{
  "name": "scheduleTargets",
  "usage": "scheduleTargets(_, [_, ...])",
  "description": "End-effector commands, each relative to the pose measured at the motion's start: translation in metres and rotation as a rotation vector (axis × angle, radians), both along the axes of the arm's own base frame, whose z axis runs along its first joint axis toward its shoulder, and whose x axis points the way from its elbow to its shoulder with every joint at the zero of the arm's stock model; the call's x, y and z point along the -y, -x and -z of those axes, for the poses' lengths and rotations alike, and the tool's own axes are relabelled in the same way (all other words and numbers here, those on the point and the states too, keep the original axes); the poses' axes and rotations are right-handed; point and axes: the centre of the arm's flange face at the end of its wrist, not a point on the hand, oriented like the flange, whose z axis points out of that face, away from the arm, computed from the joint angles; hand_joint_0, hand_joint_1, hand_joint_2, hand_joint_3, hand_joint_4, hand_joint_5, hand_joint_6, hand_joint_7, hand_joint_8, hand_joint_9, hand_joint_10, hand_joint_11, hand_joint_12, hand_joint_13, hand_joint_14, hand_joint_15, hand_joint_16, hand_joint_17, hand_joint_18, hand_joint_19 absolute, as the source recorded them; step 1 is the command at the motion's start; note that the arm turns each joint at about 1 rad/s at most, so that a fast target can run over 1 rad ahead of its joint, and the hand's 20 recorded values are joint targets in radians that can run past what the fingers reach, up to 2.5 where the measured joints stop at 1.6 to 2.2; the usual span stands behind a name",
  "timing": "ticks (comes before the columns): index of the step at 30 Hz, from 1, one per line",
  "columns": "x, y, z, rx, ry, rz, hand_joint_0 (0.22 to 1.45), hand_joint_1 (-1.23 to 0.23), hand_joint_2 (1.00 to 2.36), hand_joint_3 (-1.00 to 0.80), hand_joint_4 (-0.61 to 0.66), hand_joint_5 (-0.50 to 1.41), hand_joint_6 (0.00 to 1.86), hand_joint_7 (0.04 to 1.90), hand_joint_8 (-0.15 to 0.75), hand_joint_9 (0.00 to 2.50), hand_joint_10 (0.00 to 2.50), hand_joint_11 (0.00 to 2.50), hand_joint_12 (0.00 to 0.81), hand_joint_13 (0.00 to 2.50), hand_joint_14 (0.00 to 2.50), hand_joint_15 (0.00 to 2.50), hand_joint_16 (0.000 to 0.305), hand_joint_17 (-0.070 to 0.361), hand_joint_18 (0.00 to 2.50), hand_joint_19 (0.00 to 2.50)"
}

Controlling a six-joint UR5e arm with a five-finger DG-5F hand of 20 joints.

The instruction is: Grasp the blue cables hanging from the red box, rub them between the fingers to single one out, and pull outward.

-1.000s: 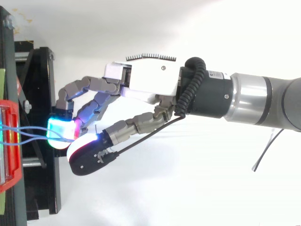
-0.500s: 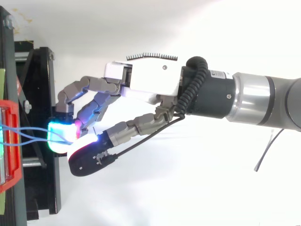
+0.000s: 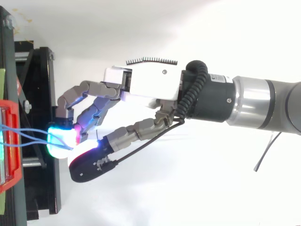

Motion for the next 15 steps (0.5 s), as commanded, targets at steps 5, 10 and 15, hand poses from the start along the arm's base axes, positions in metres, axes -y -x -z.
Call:
scheduleTargets(5, [-0.002,0.002,0.004,-0.007,-0.001,-0.005,0.6,-0.82,1.01,-0.4,0.21,-0.2,0.9,0.88,0.3,0.84,0.02,0.61,0.377,0.83,0.02,0.56,0.045,0.102,0.73,0.66])
scheduleTargets(10, [-0.002,0.003,0.004,-0.01,-0.002,-0.019,0.61,-0.82,1.01,-0.32,0.16,-0.19,0.9,0.93,0.299,0.87,0.02,0.62,0.375,0.85,0.02,0.57,0.045,0.101,0.74,0.67])
scheduleTargets(15, [-0.002,0.005,-0.015,0.003,0.002,-0.016,0.61,-0.81,1.02,-0.18,0.1,-0.19,0.92,1.0,0.303,0.89,0.02,0.64,0.37,0.87,0.02,0.58,0.044,0.1,0.76,0.67])
